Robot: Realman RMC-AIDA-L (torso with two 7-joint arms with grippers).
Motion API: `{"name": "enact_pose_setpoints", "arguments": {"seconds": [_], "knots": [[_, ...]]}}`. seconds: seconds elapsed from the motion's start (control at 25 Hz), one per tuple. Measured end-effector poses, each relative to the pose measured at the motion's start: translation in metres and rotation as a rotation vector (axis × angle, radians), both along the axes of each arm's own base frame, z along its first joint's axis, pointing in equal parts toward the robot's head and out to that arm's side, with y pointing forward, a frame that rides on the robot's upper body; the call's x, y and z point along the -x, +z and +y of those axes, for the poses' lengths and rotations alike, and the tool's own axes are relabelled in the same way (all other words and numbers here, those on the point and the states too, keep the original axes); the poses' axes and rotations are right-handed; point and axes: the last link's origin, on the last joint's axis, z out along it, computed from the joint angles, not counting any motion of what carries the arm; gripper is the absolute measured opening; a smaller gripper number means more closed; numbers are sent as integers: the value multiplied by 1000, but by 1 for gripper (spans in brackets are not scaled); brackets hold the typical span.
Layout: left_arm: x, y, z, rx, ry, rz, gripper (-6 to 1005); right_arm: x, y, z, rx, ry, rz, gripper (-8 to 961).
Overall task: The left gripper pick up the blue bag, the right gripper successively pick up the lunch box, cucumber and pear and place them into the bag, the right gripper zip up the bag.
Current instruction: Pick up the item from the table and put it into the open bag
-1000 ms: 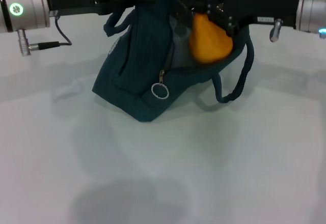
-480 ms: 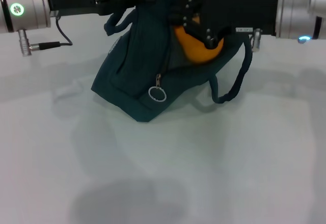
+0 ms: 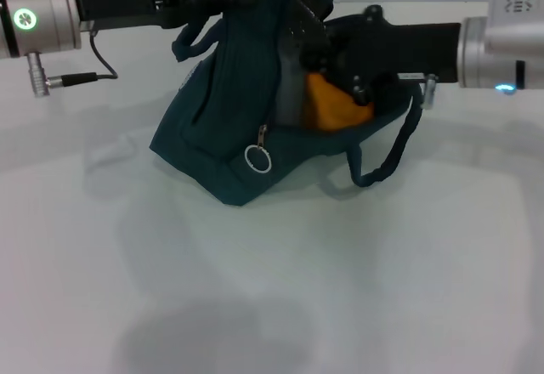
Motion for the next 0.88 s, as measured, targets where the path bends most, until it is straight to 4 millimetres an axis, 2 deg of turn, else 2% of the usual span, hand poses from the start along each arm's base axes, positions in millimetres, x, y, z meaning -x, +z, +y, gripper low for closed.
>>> {"name": "enact_pose_setpoints", "arguments": {"seconds": [0.4, 0.64, 0.88], "knots": [[1, 0, 0, 0, 2, 0, 61, -13, 11, 16, -108, -60, -40, 38], [-2, 0, 1, 3, -2, -1, 61, 2, 18, 26, -167, -39, -22, 38], [-3, 0, 1, 4, -5, 0, 61, 28, 20, 28, -159, 23, 20, 38]]}}
